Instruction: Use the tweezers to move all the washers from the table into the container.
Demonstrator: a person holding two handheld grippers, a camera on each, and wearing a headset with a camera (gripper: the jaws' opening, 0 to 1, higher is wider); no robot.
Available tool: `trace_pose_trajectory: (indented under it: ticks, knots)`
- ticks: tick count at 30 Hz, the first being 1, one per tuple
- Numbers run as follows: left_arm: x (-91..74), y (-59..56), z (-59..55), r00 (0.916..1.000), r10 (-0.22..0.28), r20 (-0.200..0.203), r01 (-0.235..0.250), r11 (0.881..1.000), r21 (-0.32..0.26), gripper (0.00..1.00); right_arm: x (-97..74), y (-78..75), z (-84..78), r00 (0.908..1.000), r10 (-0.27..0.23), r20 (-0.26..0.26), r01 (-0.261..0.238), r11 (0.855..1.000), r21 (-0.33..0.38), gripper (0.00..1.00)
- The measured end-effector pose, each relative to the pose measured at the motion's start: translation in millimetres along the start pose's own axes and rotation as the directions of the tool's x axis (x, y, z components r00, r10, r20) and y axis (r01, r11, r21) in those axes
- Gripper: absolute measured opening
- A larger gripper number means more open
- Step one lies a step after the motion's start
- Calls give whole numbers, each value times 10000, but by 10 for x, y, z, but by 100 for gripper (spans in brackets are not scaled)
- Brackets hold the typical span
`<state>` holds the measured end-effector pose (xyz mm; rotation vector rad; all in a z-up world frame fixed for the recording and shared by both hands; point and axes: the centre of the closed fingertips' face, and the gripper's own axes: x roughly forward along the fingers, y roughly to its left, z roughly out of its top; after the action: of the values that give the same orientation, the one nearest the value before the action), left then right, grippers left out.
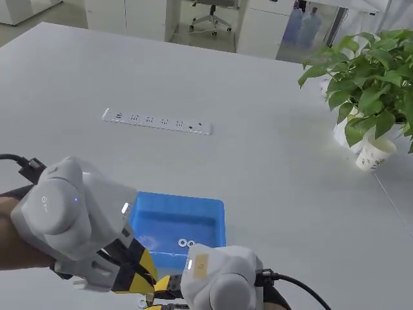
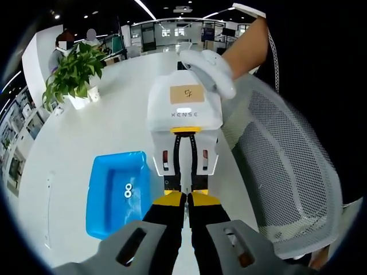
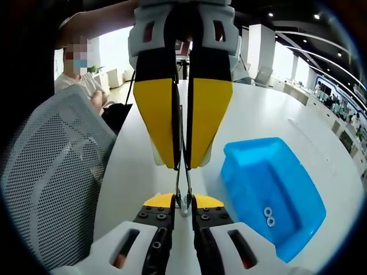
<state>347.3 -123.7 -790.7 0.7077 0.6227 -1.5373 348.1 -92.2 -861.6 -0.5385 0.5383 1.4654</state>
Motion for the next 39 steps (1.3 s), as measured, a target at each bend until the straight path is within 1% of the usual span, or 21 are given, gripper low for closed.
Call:
trace_pose_trajectory:
  ticks: [2,18,31,39]
  knots:
    - [6,-1,2,10000,0,23,0,10000,-11,6,4,-1,1,10000,9,10,-9,10000,-80,11]
    - [30,-2,4,10000,-60,61,60,10000,-33,6,1,5,-30,9999,50,-103,-52,9998,-195,11]
    - [57,-26,-52,9999,-116,-88,116,9999,-84,6,38,35,-67,9996,213,-196,-217,9995,-227,11]
    - [58,-36,-70,9999,-90,-101,89,9998,-152,6,53,43,-69,9993,301,-213,-307,9991,-288,11]
